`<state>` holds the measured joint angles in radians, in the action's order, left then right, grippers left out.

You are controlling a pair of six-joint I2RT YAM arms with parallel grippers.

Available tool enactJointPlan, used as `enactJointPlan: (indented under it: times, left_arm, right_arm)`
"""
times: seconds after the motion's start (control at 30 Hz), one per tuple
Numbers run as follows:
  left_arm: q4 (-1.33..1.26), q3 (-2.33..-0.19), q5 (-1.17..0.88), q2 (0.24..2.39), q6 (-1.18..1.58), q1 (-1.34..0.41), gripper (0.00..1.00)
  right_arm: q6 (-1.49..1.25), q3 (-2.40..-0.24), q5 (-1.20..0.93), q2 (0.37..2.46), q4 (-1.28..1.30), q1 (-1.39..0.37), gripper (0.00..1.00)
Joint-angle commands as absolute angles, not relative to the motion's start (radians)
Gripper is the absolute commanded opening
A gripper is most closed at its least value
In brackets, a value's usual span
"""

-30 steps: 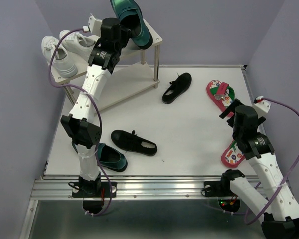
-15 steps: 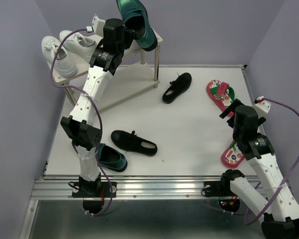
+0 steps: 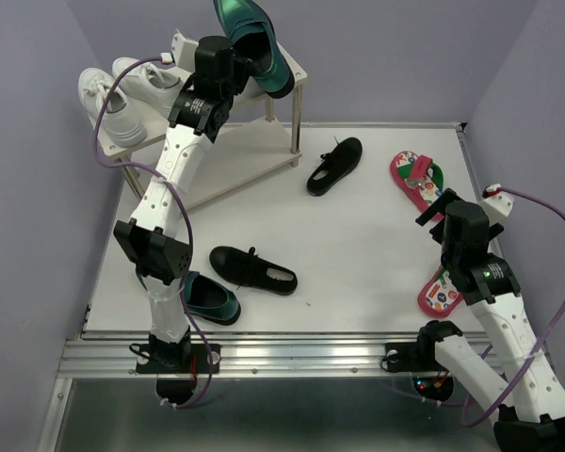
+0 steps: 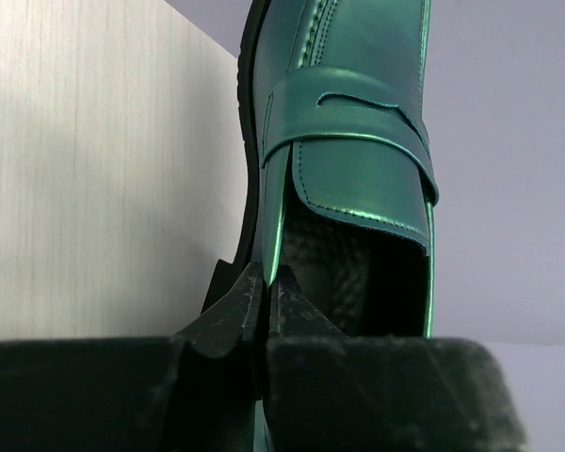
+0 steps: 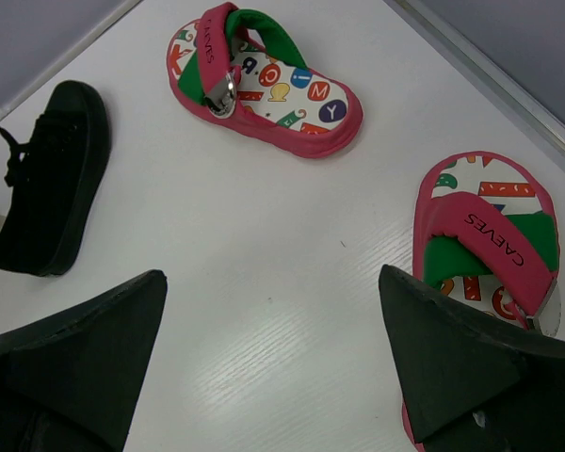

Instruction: Place and organize the shoes onto the shoe shelf

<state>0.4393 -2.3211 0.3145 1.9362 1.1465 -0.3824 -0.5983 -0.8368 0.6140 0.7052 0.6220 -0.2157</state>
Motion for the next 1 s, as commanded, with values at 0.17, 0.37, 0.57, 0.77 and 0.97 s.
enactJointPlan:
  times: [0.17, 0.37, 0.57, 0.77, 0.97]
  left_arm:
    - [0.253, -2.344, 0.304, 1.911, 1.181, -0.380, 0.36]
    - [0.238, -2.342, 0.282, 1.917, 1.178, -0.377, 0.52]
    - [0.216, -2.345, 0.252, 1.922, 1.166, -0.374, 0.64]
    - [0.196, -2.355, 0.224, 1.896, 1.080, -0.374, 0.89]
    - [0.207, -2.349, 0.215, 1.844, 0.953, -0.380, 0.91]
  right_arm:
    - [-0.598, -0.873, 0.644, 0.684, 0.624, -0.213, 1.00]
    - [-0.598, -0.873, 0.644, 0.684, 0.624, -0.213, 1.00]
    - [-0.600, -0.874, 0.638, 0.692, 0.624, -0.213, 1.00]
    - [-0.595, -0.880, 0.626, 0.693, 0.618, -0.213, 1.00]
    - [-0.584, -0.884, 0.589, 0.716, 0.600, -0.213, 1.00]
